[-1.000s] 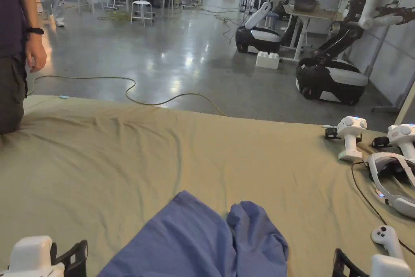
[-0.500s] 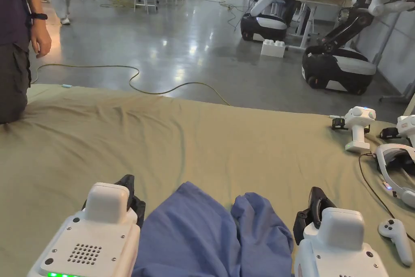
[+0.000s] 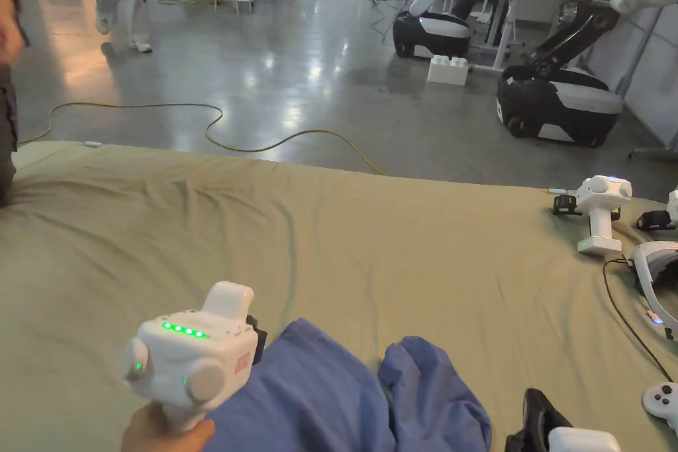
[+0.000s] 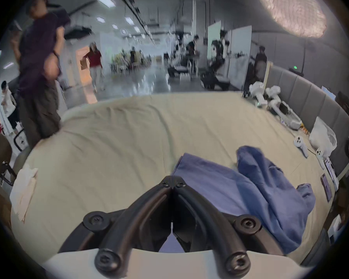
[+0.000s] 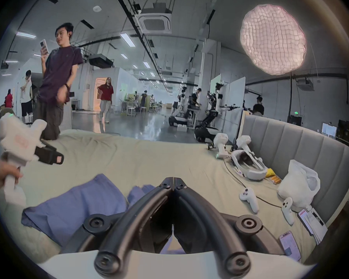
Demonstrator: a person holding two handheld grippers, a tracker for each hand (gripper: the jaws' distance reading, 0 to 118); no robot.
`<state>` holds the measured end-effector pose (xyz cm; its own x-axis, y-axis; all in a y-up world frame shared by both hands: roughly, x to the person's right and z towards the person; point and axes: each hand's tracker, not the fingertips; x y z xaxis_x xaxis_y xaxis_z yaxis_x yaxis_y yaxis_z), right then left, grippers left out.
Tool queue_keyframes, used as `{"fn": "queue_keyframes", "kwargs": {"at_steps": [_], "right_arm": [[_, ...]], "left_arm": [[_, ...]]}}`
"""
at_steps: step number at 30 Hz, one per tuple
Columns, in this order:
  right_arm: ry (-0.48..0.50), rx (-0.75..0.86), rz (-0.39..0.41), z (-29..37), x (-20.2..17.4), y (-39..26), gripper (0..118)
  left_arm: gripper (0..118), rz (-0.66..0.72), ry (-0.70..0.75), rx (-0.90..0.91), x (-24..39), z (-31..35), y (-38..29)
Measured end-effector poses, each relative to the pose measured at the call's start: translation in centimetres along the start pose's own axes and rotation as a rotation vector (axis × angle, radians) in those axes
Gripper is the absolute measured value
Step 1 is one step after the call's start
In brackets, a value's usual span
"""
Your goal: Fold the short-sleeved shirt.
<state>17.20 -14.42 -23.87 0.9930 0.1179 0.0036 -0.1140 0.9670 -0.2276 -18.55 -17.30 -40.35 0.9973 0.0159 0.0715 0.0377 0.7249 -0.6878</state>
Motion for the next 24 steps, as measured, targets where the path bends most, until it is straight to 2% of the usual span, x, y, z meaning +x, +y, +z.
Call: {"fn": "queue_keyframes", "kwargs": {"at_steps": [2, 4, 6, 7, 12, 14, 17, 19, 20, 21, 22, 23, 24], "right_arm": [[-0.029, -0.04, -0.01, -0.7, 1.3, -0.7, 0], [-0.053, -0.07, -0.016, -1.3, 2.5, -1.3, 0], [-0.082, -0.098, -0.012, -1.7, 3.6, -1.9, 0], [-0.092, -0.109, -0.008, -1.8, 4.2, -2.3, 0], [-0.135, -0.175, 0.016, -2.2, 6.5, -3.8, 0], [-0.153, -0.198, 0.015, -2.2, 7.2, -4.3, 0], [-0.168, -0.233, 0.003, -2.1, 8.3, -4.8, 0], [-0.177, -0.258, -0.01, -2.0, 8.8, -5.1, 0], [-0.182, -0.275, -0.019, -2.1, 9.1, -5.2, 0], [-0.184, -0.293, -0.027, -2.2, 9.4, -5.4, 0], [-0.184, -0.317, -0.034, -2.4, 9.7, -5.6, 0], [-0.19, -0.358, -0.036, -2.7, 10.0, -5.7, 0], [-0.188, -0.39, -0.037, -3.1, 10.2, -5.9, 0]], "left_arm": [[0, 0.004, -0.057, -0.058, -0.6, -4.5, 2.1], [23, -0.004, -0.048, -0.112, -0.7, -7.9, 3.5], [58, 0.012, -0.071, -0.191, -0.5, -10.9, 4.3], [64, 0.032, -0.083, -0.202, -0.5, -12.0, 4.6], [66, 0.091, -0.14, -0.276, 0.6, -16.5, 4.9], [66, 0.076, -0.141, -0.323, 1.4, -17.9, 4.5], [63, -0.038, -0.052, -0.378, 3.3, -19.3, 3.2], [42, -0.144, 0.003, -0.281, 5.0, -18.1, 2.7], [36, -0.171, -0.008, -0.278, 5.7, -17.9, 2.5], [36, -0.194, -0.031, -0.287, 6.3, -17.3, 2.2], [21, -0.212, -0.026, -0.287, 6.7, -17.0, 2.0], [12, -0.212, -0.016, -0.29, 7.0, -16.5, 1.8], [9, -0.204, -0.023, -0.291, 6.7, -16.0, 1.9]]}}
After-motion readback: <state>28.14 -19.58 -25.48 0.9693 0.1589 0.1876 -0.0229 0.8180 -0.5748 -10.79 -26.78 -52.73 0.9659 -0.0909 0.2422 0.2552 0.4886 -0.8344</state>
